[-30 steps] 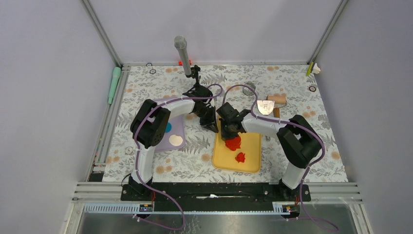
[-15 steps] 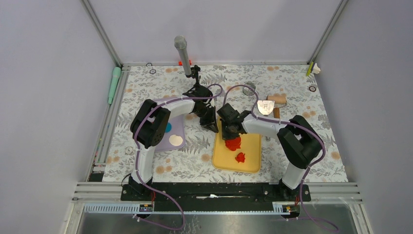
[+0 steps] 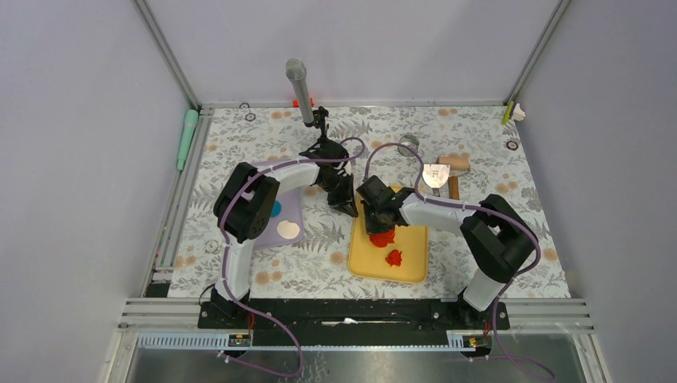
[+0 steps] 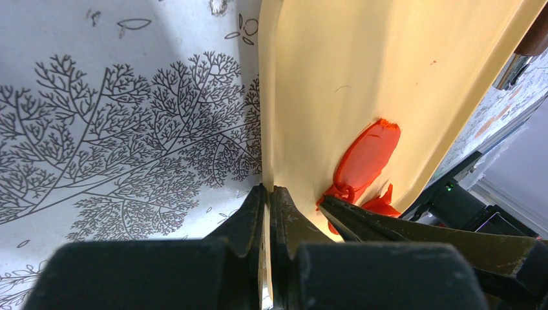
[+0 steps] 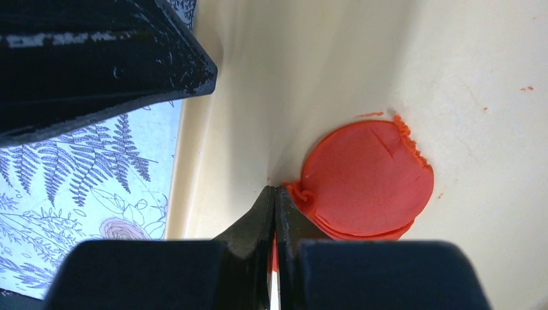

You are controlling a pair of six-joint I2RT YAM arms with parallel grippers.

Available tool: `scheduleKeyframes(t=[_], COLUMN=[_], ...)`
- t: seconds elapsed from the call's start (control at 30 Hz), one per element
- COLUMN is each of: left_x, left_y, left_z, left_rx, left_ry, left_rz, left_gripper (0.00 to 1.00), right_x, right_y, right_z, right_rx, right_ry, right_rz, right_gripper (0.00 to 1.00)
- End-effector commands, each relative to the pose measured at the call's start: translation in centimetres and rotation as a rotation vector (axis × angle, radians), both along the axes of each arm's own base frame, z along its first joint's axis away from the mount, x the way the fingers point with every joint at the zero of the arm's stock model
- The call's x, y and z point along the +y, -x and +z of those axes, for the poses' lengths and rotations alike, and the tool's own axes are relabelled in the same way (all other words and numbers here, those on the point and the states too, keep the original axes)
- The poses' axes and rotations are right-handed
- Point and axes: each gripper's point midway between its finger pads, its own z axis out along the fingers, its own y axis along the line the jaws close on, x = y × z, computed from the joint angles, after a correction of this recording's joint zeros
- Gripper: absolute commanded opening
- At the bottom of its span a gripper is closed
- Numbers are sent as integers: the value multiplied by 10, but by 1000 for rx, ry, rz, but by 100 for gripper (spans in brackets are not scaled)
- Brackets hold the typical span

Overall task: Roll out the dumpling wrappers from the dough
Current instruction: Remove the dumpling wrapper from the work surface.

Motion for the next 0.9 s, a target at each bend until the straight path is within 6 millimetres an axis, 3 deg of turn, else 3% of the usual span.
scheduleKeyframes(t=[0.0, 0.3, 0.87], left_x=[3, 2, 1], left_y=[-11, -12, -13], left_z=[-5, -4, -6], left_rx=[-53, -55, -50], left_ry=[-22, -23, -21], left_rz=[3, -1, -8], left_gripper=[0, 0, 0], right_x=[-38, -55, -63], right_y=[50, 68, 65], right_z=[-18, -17, 5], right_rx=[147, 181, 136], right_ry=[140, 166, 178], right_rz=[60, 65, 32], right_gripper=[0, 0, 0])
